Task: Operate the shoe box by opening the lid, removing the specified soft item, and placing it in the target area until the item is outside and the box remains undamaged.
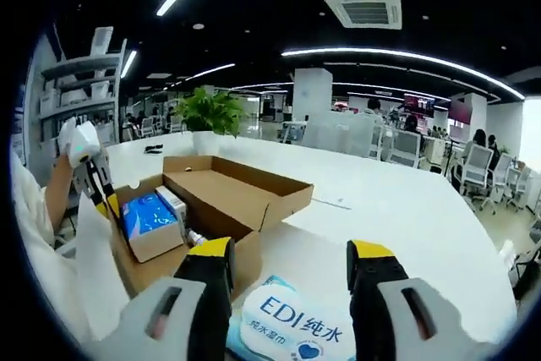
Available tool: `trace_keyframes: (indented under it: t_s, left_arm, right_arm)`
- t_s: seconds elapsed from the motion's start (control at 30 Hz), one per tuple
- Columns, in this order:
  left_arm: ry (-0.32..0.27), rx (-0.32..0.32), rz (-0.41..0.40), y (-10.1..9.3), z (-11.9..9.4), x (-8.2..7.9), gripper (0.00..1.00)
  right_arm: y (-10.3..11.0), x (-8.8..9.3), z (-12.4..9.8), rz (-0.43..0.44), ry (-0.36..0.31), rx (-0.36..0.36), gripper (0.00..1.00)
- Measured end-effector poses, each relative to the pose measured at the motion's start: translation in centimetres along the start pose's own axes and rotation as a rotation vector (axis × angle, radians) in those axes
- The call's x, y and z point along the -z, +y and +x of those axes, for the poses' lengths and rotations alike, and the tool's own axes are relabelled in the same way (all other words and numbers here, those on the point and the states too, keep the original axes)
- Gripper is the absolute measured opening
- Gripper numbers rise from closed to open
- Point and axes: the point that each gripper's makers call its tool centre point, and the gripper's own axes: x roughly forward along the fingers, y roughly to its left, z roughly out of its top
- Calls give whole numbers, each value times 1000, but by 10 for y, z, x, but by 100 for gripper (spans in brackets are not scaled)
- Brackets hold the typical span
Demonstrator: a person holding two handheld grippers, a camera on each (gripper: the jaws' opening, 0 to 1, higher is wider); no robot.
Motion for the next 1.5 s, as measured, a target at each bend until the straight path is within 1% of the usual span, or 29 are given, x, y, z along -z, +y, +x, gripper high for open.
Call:
trace_keyframes:
  t_s: [0.07, 0.1, 0.13, 0.17, 0.2, 0.23, 0.3, 0.33, 0.37, 0.4, 0.47, 0.5, 0.53, 0.63, 0.67, 0.73, 0.8, 0.87, 0.9, 1.0, 1.07, 1.1, 1.13, 1.2, 1.27, 1.33, 1.4, 1.47, 1.5]
  left_arm:
    - [3, 3, 3, 0, 0, 0, 6]
    - [5, 5, 3, 0, 0, 0, 6]
    - [6, 7, 2, 0, 0, 0, 6]
    - [8, 9, -2, -1, 0, 0, 6]
    - [10, 10, -5, -1, 0, 0, 6]
    - [11, 9, -3, -1, 1, 0, 6]
    - [15, 6, 6, -1, 1, 0, 6]
    - [15, 4, 11, -1, 1, 0, 6]
    - [13, 2, 13, -1, 1, 0, 6]
    - [11, 1, 13, -1, 1, 0, 6]
    - [9, 3, 11, -1, 1, 0, 6]
    - [9, 5, 9, 0, 1, 0, 6]
    - [10, 5, 7, 0, 1, 0, 6]
    - [11, 1, 1, 0, 1, 0, 6]
    - [14, -7, -5, 0, 1, 0, 6]
    - [14, -25, -13, 0, 1, 0, 7]
    - [11, -34, 2, 0, 0, 0, 7]
    - [8, -27, -4, 0, 0, -1, 7]
    - [5, -22, -11, 0, 0, -1, 7]
    - [2, -14, -12, -1, 0, -1, 7]
    - [5, -12, -15, -1, 0, -1, 7]
    - [6, -12, -18, -2, 0, -1, 7]
    - [4, -13, -17, -2, 0, -1, 7]
    - [-6, -17, -18, -2, 0, -2, 7]
    - [-17, -22, -15, -3, -1, -2, 7]
    - [-35, -25, -17, -3, -1, -4, 7]
    - [-44, -27, -14, -3, -1, -4, 7]
    - [-38, -25, -18, -3, -1, -5, 7]
    - [-29, -20, -21, -3, 0, -5, 7]
  right_arm:
    - [8, -4, -6, 11, -33, -7, 55]
    - [12, -6, -9, 15, -46, -13, 56]
    - [12, -7, -14, 7, -55, 6, 57]
    - [0, -12, -19, -15, -120, 95, 54]
    - [4, -5, -19, -6, -105, 80, 54]
    - [11, 1, -19, 75, -102, 58, 55]
    - [13, 5, -20, 52, -106, 76, 57]
    - [14, 5, -22, 56, -115, 82, 57]
    - [16, 6, -22, 54, -108, 84, 58]
    - [13, 7, -23, 20, -83, 118, 57]
    - [10, 7, -25, -14, -44, 151, 54]
    - [12, -1, -28, -82, -53, 164, 54]
    - [17, -12, -30, -94, -93, 155, 54]
    - [24, -25, -35, -57, -132, 148, 54]
    - [26, -30, -36, -33, -159, 145, 54]
    - [27, -38, -40, -30, -213, 172, 54]
    - [27, -36, -43, 15, -226, 180, 55]
    - [32, -37, -44, 55, -254, 150, 59]
    - [33, -35, -44, 68, -254, 140, 61]
    - [33, -35, -42, 51, -248, 147, 63]
    - [33, -30, -39, 8, -208, 175, 56]
    - [32, -32, -39, -21, -218, 201, 55]
    - [34, -32, -38, -33, -220, 203, 55]
    - [39, -31, -36, -24, -208, 189, 56]
    - [45, -32, -34, -12, -226, 163, 57]
    - [50, -32, -31, 9, -228, 143, 56]
    - [52, -32, -28, 5, -225, 141, 57]
    - [53, -32, -26, -15, -222, 152, 58]
    - [56, -32, -24, -34, -214, 140, 57]
